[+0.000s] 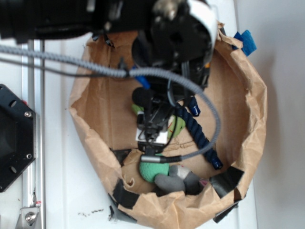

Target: Grab the green ball.

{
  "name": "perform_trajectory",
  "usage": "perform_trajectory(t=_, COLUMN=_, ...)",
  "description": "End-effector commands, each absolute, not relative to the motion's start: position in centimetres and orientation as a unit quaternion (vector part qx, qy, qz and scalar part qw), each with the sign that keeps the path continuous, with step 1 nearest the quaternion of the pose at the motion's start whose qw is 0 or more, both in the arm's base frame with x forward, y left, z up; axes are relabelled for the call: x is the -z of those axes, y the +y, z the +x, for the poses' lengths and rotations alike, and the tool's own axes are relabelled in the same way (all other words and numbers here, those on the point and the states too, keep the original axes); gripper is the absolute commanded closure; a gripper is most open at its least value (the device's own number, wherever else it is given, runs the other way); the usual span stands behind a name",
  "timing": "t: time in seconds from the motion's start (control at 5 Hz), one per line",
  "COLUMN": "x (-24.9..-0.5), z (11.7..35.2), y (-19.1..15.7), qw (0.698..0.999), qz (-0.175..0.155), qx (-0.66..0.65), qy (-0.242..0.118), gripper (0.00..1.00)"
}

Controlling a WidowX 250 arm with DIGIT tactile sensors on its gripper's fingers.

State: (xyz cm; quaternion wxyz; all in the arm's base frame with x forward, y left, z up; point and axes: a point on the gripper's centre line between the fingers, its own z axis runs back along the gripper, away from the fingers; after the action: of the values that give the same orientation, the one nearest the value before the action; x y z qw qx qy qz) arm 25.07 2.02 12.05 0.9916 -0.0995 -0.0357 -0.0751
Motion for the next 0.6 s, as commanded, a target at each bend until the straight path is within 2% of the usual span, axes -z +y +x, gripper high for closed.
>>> perform_trajectory(t=0.0, x=-7.6, z=23.9, y=-1.5, qw=0.991, qz=-0.047, qx=0.123, qy=-0.033, gripper=0.00)
perform_trajectory(t=0.4, x=-6.5, z=24.8, y=-3.8, qw=0.990, qz=-0.071, qx=0.121, qy=-0.032, gripper=0.00)
